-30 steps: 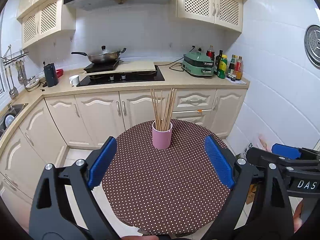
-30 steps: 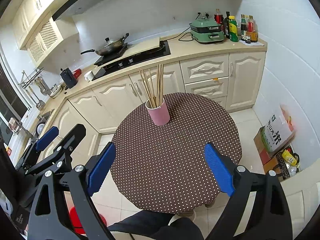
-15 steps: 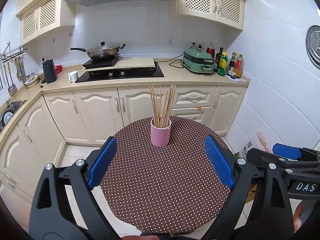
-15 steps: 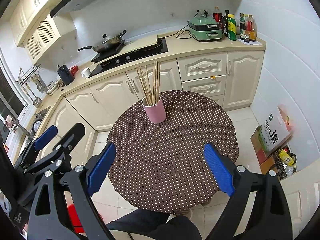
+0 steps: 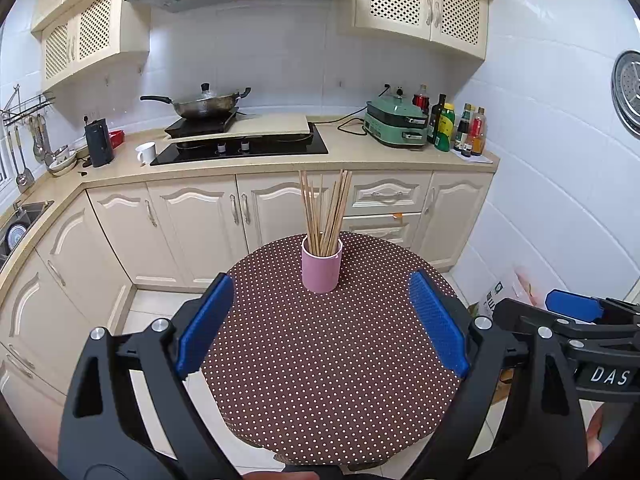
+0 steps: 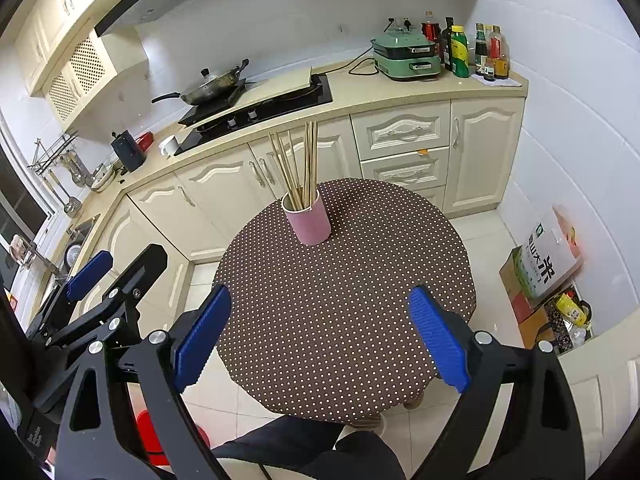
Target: Organize utensils
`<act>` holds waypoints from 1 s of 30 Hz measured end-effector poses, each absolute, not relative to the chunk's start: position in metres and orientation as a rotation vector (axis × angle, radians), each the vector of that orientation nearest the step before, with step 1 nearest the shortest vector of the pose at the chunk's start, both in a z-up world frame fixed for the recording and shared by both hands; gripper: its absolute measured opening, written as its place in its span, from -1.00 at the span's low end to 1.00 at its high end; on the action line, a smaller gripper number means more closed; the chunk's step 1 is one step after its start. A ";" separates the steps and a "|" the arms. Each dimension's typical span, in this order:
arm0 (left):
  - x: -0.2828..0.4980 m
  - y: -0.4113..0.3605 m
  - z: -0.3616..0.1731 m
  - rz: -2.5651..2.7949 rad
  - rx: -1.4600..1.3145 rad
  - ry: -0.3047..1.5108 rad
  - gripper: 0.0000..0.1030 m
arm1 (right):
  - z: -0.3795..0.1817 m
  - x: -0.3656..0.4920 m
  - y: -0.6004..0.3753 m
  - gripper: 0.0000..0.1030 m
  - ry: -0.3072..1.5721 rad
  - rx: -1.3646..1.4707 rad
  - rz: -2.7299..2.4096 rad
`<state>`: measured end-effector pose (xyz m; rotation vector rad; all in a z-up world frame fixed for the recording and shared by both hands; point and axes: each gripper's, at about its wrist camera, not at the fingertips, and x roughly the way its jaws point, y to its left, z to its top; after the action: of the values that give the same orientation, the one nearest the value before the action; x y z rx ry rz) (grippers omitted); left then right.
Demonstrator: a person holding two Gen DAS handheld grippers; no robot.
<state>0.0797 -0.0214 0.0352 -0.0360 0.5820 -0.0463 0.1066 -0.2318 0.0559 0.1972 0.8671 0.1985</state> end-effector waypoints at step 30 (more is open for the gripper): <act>0.079 -0.022 0.032 -0.034 -0.028 0.579 0.71 | 0.054 0.111 -0.229 0.69 0.881 0.188 0.213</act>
<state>0.0794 -0.0216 0.0316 -0.0283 0.5790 -0.0343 0.1112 -0.2293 0.0544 0.1876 0.8805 0.2126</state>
